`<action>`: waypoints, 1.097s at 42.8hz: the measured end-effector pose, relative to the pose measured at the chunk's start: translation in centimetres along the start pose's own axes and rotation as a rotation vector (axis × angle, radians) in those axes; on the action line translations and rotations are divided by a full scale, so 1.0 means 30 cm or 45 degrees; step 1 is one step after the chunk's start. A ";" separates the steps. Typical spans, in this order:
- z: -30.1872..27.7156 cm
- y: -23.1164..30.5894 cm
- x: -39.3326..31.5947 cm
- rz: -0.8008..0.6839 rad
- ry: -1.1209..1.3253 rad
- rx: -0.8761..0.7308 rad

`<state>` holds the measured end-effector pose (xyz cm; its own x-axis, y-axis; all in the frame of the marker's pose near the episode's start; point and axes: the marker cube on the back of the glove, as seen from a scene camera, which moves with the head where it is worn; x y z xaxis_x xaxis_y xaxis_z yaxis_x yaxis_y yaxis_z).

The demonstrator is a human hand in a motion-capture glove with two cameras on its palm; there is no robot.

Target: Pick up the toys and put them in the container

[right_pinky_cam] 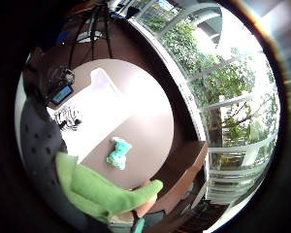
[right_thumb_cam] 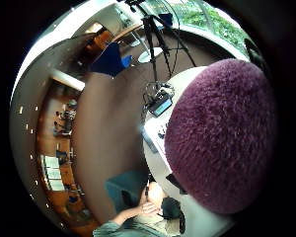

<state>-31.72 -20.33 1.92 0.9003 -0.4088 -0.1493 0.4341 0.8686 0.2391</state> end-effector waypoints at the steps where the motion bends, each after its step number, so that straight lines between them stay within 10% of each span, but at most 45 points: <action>1: 0.014 -0.006 -0.013 -0.007 -0.003 0.001; 17: 0.182 -0.075 -0.135 0.073 0.030 -0.011; 29: 0.200 -0.003 -0.120 0.118 0.157 -0.578; 47: -0.004 0.160 0.122 0.215 0.126 -0.517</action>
<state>-26.35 -17.62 2.39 0.9415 -0.2401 -0.2364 0.2156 0.9685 -0.1249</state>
